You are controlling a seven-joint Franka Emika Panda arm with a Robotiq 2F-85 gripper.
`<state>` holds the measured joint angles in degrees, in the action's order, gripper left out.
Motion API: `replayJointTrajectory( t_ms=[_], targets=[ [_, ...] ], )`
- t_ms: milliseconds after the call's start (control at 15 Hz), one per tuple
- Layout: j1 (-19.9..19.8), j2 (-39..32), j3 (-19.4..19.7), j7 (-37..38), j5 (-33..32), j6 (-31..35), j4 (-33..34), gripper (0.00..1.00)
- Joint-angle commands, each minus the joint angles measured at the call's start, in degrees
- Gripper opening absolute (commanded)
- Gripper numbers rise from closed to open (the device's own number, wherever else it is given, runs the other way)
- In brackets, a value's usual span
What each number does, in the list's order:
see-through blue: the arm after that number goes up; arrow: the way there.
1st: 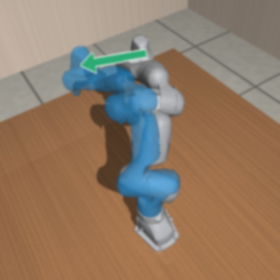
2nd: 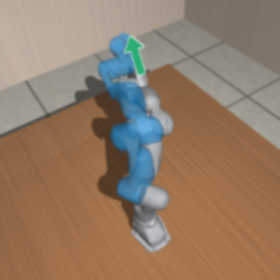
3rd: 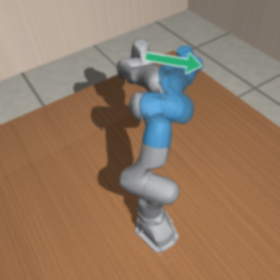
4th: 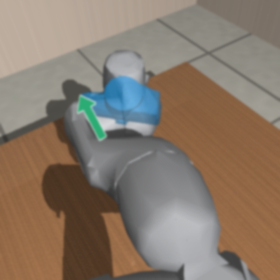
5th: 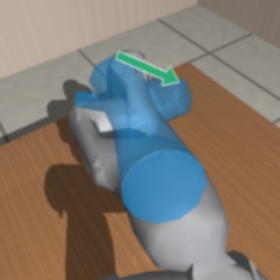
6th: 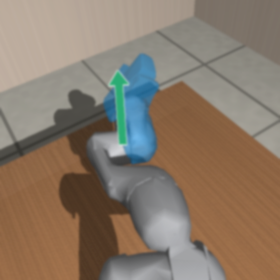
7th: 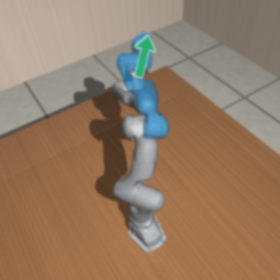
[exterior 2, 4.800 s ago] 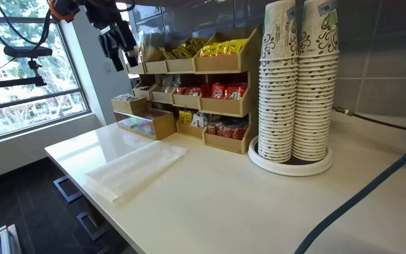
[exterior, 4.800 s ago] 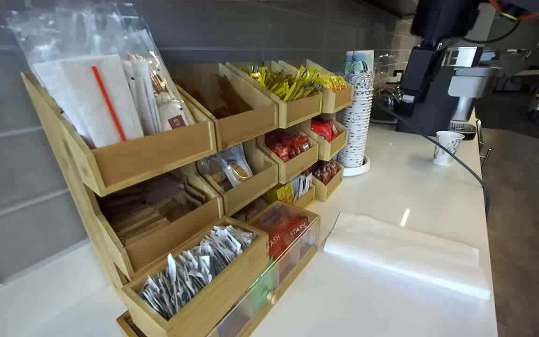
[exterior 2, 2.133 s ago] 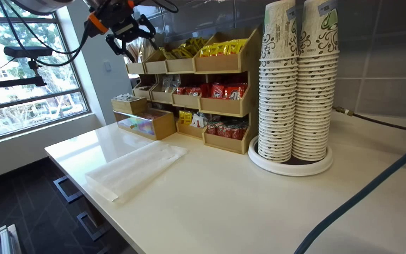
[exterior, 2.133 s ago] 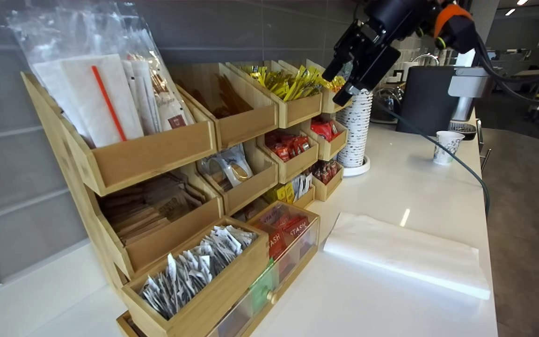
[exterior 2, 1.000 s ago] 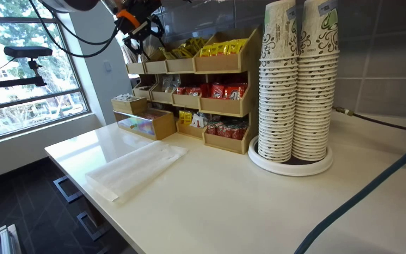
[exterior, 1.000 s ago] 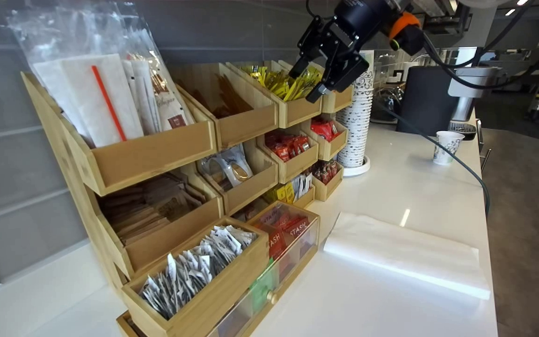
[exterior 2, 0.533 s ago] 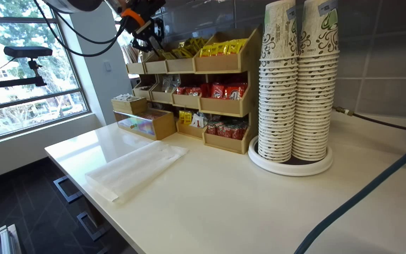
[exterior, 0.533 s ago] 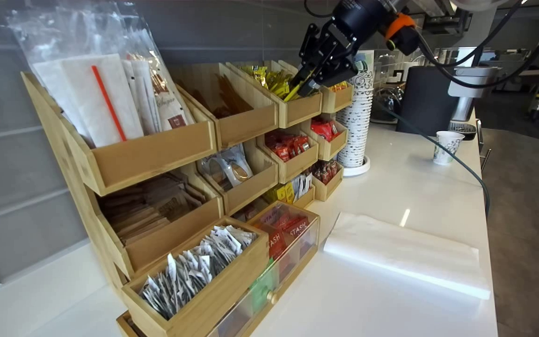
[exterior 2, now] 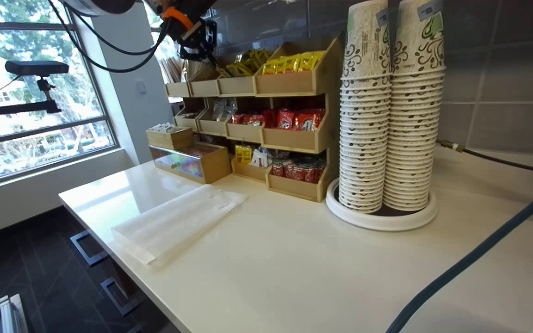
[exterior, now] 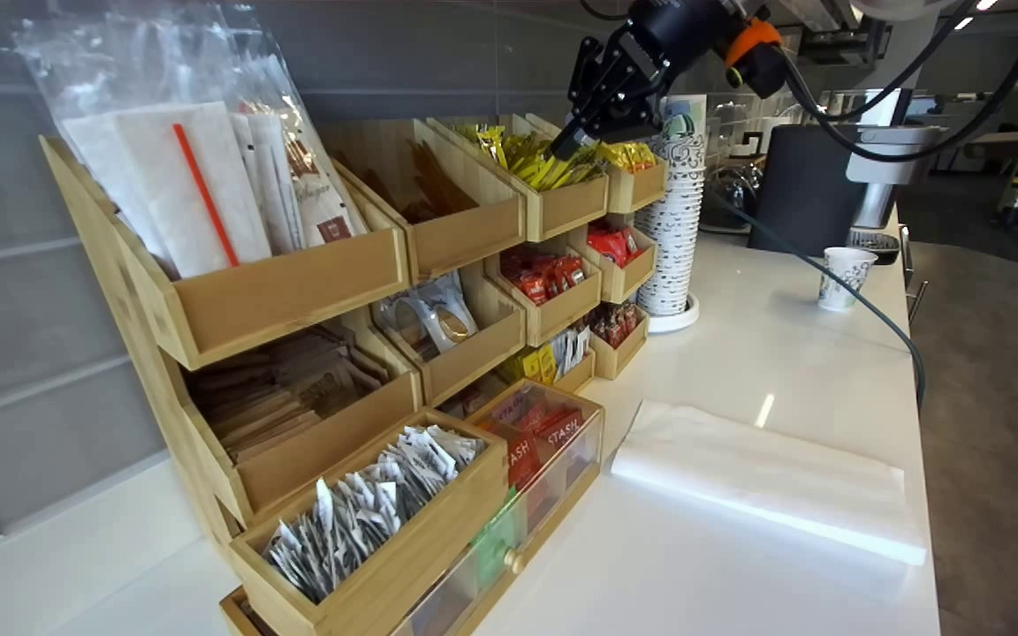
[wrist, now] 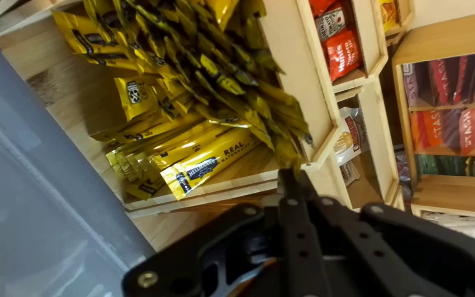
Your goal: Remove a yellow sachet from the top shelf and put it on the counter
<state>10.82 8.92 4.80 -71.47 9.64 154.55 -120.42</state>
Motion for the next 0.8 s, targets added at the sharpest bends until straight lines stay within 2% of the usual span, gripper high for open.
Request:
replayJointTrajectory(
  t_ms=[0,467,733],
  targets=[
    [0.6,0.1,0.6,-1.6,2.4,2.2,1.5,0.00],
    [-0.2,4.0,1.2,1.2,1.7,3.7,0.7,0.00],
    [-0.1,7.0,1.8,2.9,2.1,1.1,-0.2,0.00]
  ],
)
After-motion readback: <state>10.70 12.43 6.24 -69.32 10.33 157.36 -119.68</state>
